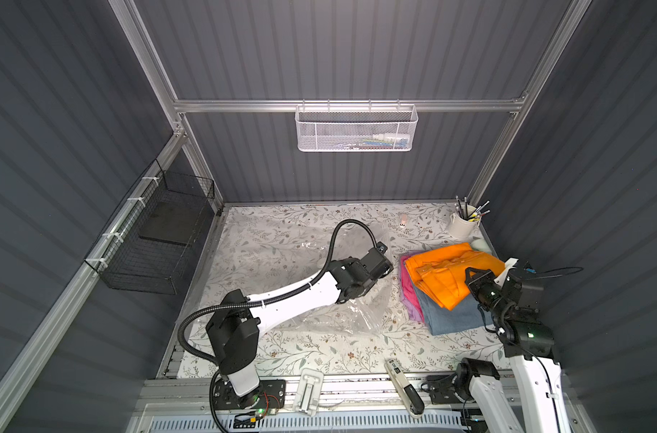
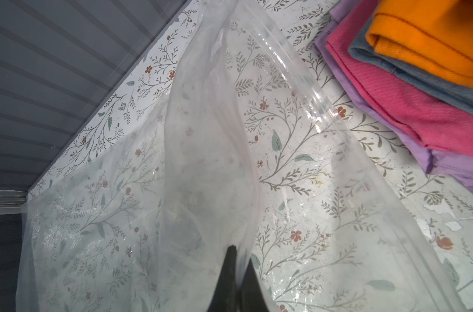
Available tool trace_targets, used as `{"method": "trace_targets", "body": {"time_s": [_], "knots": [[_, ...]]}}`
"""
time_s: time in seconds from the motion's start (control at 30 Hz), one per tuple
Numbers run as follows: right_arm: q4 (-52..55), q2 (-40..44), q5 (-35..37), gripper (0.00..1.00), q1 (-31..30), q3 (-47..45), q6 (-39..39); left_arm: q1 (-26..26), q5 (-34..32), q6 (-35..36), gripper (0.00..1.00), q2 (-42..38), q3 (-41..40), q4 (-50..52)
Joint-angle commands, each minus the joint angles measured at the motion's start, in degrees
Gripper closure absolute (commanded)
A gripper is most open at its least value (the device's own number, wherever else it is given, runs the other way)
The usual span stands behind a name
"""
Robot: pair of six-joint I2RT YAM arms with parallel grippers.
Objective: Take the trousers out of the vacuum bag
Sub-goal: Place the trousers at the center of the board.
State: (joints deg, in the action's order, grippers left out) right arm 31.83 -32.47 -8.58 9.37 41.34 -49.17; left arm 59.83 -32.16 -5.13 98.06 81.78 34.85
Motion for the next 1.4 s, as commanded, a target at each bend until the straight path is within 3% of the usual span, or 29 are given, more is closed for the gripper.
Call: {"method": "trace_targets", "body": {"time_s": [0.0, 0.83, 1.17, 1.37], "knots": [[0.2, 1.5, -0.6, 0.99, 0.3, -0.4, 0.4, -0.3, 0.8, -0.5, 1.0, 0.6, 0.3, 0.7], [9.3, 7.7, 2.2, 0.94, 1.2, -10.1, 0.7, -0.3, 1.5, 0.1, 1.0, 0.5, -0.2, -0.3], [12.1, 9.7, 3.6, 0.83, 1.3, -13.8, 0.4, -0.3, 1.5, 0.3, 1.0, 0.5, -0.3, -0.5], [12.7, 8.9, 3.9, 0.65, 1.5, -14.4, -0.1, -0.3, 1.5, 0.1, 1.0, 0.5, -0.3, -0.4]]}}
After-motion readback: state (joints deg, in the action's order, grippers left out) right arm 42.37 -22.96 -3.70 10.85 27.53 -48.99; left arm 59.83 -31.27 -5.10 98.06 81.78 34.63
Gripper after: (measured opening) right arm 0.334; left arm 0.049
